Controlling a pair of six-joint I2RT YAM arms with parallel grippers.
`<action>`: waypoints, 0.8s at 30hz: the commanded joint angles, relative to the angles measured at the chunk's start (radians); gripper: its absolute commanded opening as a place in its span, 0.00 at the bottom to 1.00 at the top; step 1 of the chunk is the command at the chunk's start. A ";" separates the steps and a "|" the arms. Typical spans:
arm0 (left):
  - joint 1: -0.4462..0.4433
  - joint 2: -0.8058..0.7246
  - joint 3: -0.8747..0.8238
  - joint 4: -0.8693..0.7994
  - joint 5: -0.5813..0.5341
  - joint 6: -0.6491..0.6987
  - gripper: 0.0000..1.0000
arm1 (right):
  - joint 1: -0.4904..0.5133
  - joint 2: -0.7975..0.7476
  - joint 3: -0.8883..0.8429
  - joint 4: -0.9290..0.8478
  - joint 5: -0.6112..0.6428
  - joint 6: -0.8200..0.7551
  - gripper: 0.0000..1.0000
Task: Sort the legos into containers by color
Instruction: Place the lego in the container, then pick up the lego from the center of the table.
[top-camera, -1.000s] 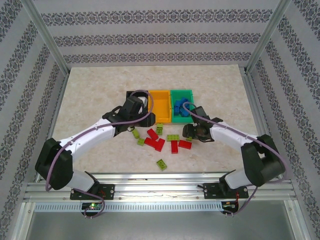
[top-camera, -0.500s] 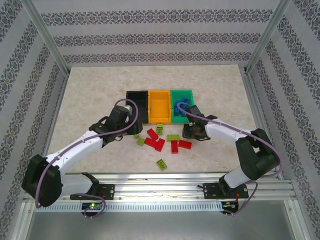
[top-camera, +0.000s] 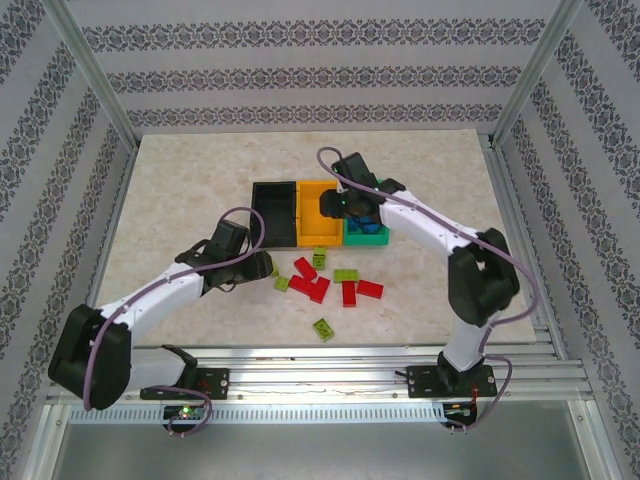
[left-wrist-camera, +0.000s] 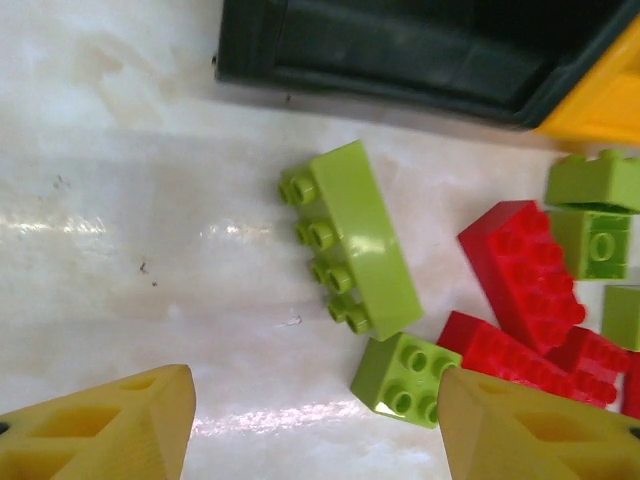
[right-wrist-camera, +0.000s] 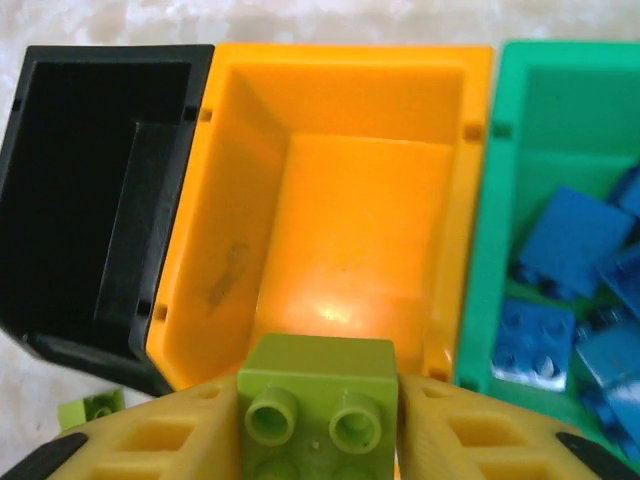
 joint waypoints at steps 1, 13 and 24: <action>0.016 0.069 0.047 -0.029 0.060 -0.007 0.69 | 0.000 0.072 0.095 -0.073 0.007 -0.051 0.53; 0.017 0.259 0.157 -0.042 0.079 0.054 0.62 | 0.009 -0.109 -0.138 -0.015 -0.005 -0.017 0.58; 0.017 0.374 0.259 -0.081 0.039 0.108 0.60 | 0.017 -0.249 -0.301 -0.003 0.017 0.013 0.58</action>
